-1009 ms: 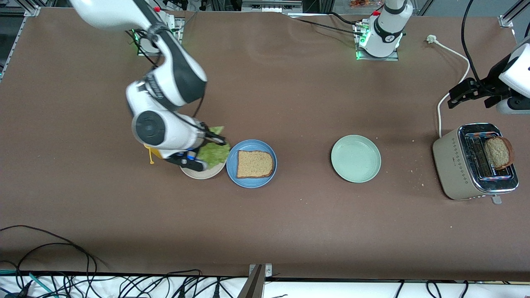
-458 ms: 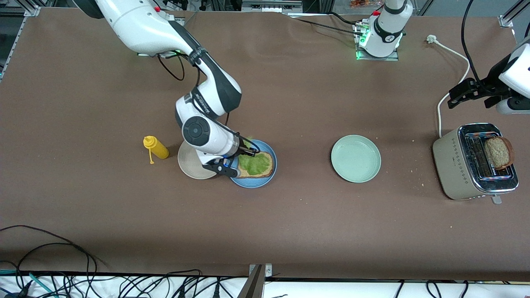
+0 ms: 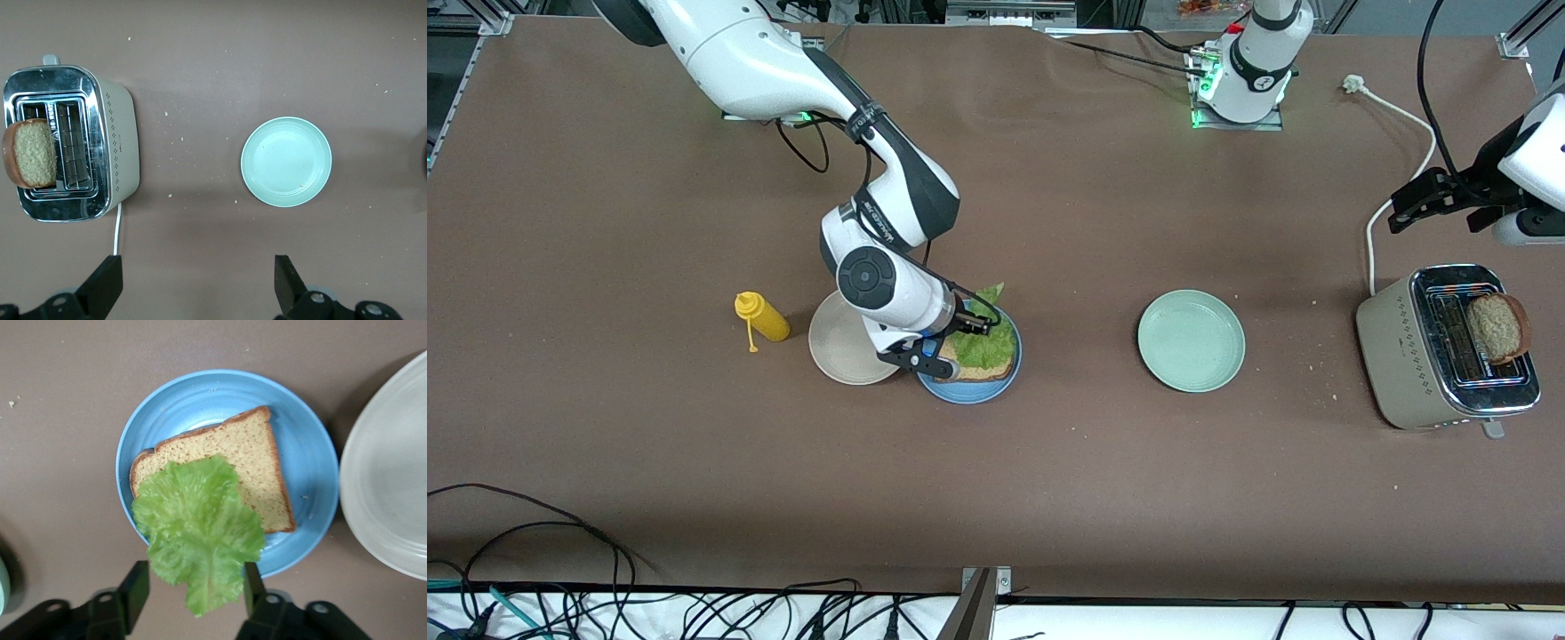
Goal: Make sandwich in blue plate with both arms
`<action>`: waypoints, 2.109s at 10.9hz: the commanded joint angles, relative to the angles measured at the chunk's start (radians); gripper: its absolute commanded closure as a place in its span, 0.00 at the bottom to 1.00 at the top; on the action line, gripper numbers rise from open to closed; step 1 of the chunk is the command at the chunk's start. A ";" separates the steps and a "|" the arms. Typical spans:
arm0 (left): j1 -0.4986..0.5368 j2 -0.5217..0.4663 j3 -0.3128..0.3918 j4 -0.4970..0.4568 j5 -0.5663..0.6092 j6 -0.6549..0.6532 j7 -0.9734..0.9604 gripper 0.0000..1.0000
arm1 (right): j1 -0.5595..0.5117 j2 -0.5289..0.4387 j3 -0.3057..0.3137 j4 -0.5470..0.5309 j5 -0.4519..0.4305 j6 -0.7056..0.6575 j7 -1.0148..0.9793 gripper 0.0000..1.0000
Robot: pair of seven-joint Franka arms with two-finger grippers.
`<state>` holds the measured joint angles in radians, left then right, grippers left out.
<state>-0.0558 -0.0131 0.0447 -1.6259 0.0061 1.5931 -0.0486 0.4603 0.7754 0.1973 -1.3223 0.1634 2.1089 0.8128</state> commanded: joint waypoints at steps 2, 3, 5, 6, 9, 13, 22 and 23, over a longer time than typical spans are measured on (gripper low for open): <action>0.004 0.008 0.000 0.021 -0.015 -0.010 0.013 0.00 | -0.089 -0.140 -0.012 0.005 0.008 -0.218 -0.020 0.00; 0.004 0.008 -0.002 0.021 -0.015 -0.010 0.013 0.00 | -0.118 -0.181 -0.012 0.003 0.007 -0.275 -0.023 0.00; -0.001 0.008 0.000 0.024 -0.015 -0.010 0.013 0.00 | -0.155 -0.252 -0.033 0.005 -0.036 -0.396 -0.154 0.00; -0.001 0.008 0.000 0.024 -0.017 -0.010 0.013 0.00 | -0.169 -0.281 -0.053 0.005 -0.044 -0.452 -0.229 0.00; -0.003 0.008 -0.003 0.026 -0.018 -0.012 0.013 0.00 | -0.186 -0.411 -0.172 0.005 -0.044 -0.610 -0.470 0.00; -0.001 0.008 -0.002 0.026 -0.018 -0.012 0.013 0.00 | -0.186 -0.537 -0.361 0.005 -0.045 -0.762 -0.728 0.00; 0.060 0.077 0.012 0.040 -0.006 -0.001 0.016 0.00 | -0.332 -0.772 -0.231 -0.349 -0.122 -0.491 -0.733 0.00; 0.059 0.100 0.012 0.067 -0.005 -0.002 0.013 0.00 | -0.398 -0.797 -0.189 -0.374 -0.122 -0.504 -0.736 0.00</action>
<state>-0.0098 0.0376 0.0609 -1.6206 0.0060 1.5981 -0.0486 0.2044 0.1325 -0.1147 -1.5039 0.0556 1.5377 0.0963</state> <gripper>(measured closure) 0.000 0.000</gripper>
